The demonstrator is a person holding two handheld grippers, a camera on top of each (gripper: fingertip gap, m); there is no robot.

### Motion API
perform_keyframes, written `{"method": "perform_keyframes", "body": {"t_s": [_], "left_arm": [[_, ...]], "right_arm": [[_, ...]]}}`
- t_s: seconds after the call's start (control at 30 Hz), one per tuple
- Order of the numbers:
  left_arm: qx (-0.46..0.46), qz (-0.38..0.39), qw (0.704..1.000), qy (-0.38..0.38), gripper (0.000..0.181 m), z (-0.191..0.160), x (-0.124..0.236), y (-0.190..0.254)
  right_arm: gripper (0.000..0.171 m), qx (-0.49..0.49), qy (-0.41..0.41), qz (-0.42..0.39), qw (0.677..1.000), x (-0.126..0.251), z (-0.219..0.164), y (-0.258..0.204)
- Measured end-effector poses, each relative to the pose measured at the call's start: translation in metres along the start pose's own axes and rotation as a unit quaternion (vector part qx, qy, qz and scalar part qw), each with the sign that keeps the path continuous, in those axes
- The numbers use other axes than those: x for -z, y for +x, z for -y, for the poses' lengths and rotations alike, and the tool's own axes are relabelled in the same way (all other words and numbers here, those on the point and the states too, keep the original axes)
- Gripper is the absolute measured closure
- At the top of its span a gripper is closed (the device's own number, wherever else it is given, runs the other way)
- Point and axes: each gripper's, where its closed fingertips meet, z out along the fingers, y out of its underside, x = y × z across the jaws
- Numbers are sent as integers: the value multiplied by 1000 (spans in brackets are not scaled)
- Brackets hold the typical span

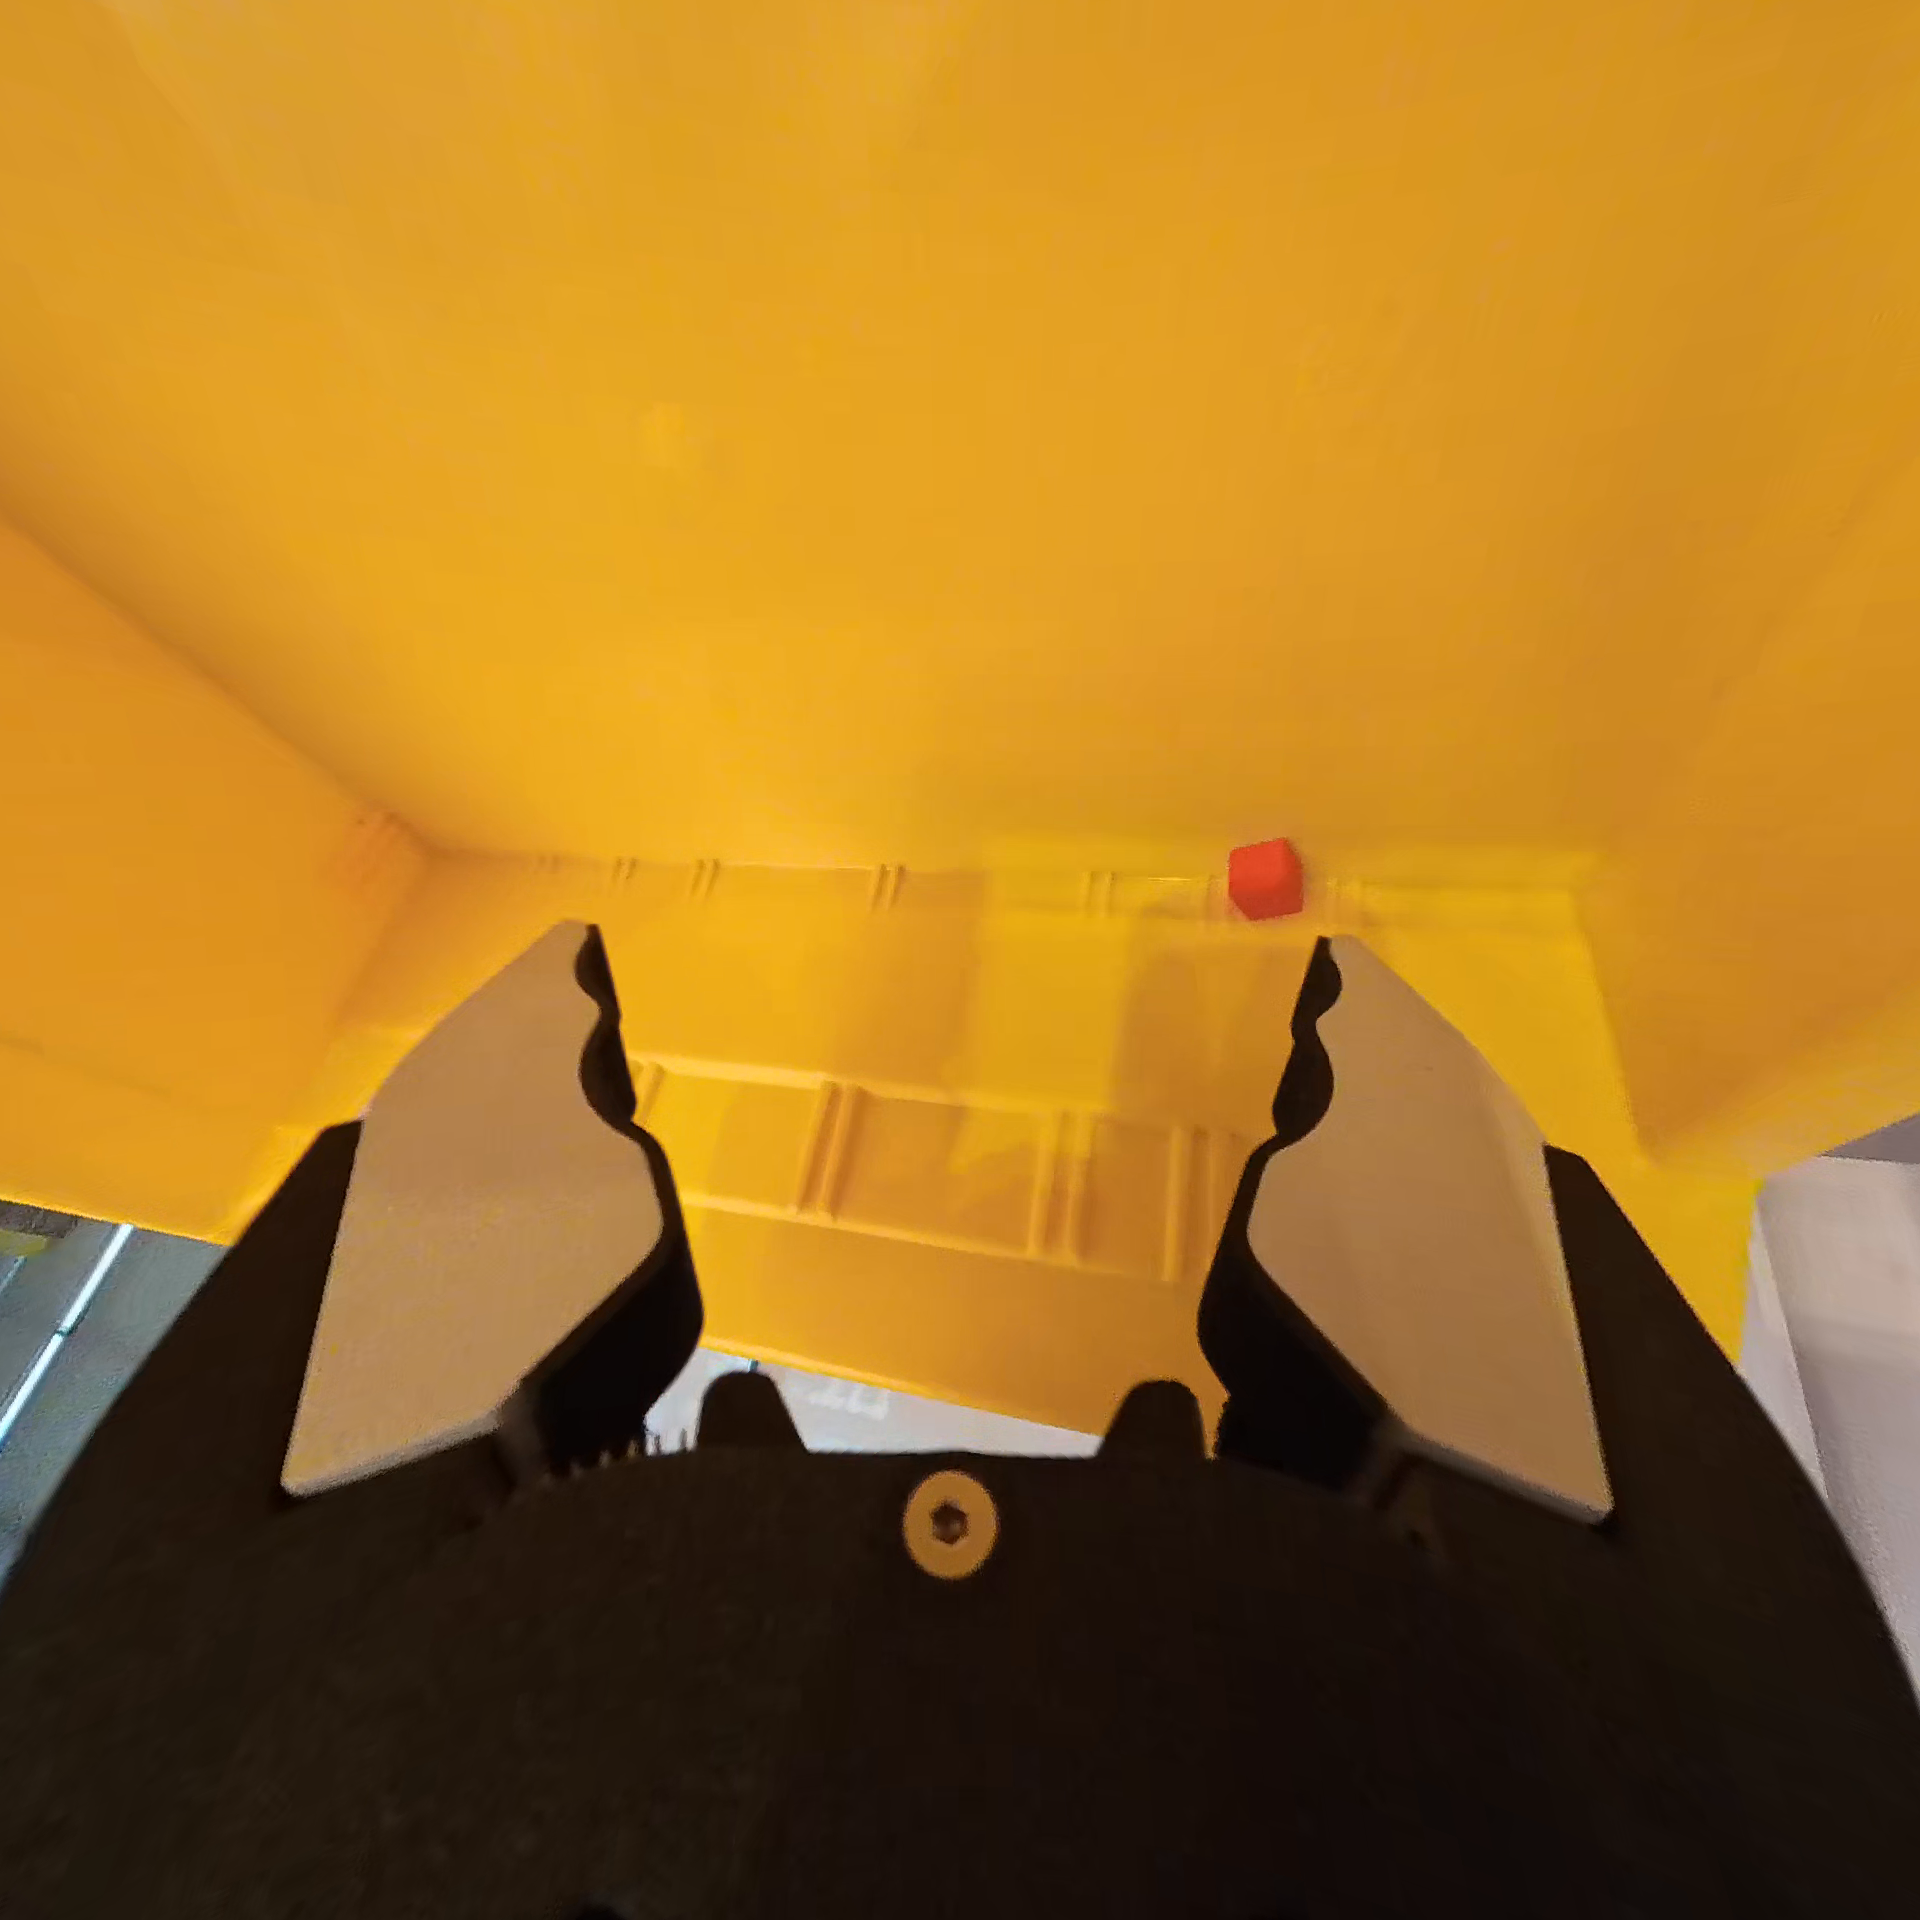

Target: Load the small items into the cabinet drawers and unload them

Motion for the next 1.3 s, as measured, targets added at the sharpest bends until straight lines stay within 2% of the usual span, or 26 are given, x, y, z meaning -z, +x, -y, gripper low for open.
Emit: {"method": "perform_keyframes", "body": {"t_s": [0.07, 0.17, 0.27, 0.3, 0.33, 0.37, 0.47, 0.7, 0.77, 0.87, 0.97, 1.03, 1.3], "left_arm": [[1, -1, 1000, -3, 61, -2, -1, 0], [4, -28, 1000, -5, 80, 2, -2, 10], [-6, -53, 999, -13, 87, 7, -1, 24], [-12, -63, 998, -20, 93, 7, -1, 29], [-15, -83, 996, -30, 109, 6, -1, 36], [-12, -97, 994, -40, 117, 4, -2, 41], [0, -128, 989, -68, 126, 0, -8, 51], [37, -135, 987, -81, 144, -1, -14, 55], [39, -134, 987, -85, 144, -2, -14, 56], [40, -145, 984, -100, 157, -3, -13, 62], [47, -142, 984, -101, 158, -3, -13, 61], [48, -131, 985, -102, 168, -4, -13, 58], [52, -123, 985, -113, 168, -10, -5, 55]], "right_arm": [[138, 0, 0, 2, 1000, 0, 0, 0], [139, 1, 2, 5, 1000, 0, 1, -1], [139, -1, 0, 11, 1000, 0, 1, -3], [139, -3, 0, 14, 1000, -1, 1, -4], [138, -4, 1, 18, 1000, -1, 1, -5], [139, -4, 0, 21, 1000, -1, 2, -7], [139, 0, 2, 25, 1000, 0, 4, -9], [140, -9, 11, 28, 1000, 2, 9, -8], [140, -9, 13, 27, 1000, 3, 10, -8], [140, -12, 15, 29, 999, 4, 12, -8], [140, -12, 19, 30, 999, 5, 14, -8], [140, -11, 21, 30, 999, 5, 15, -8], [140, -11, 24, 32, 999, 7, 18, -9]]}}
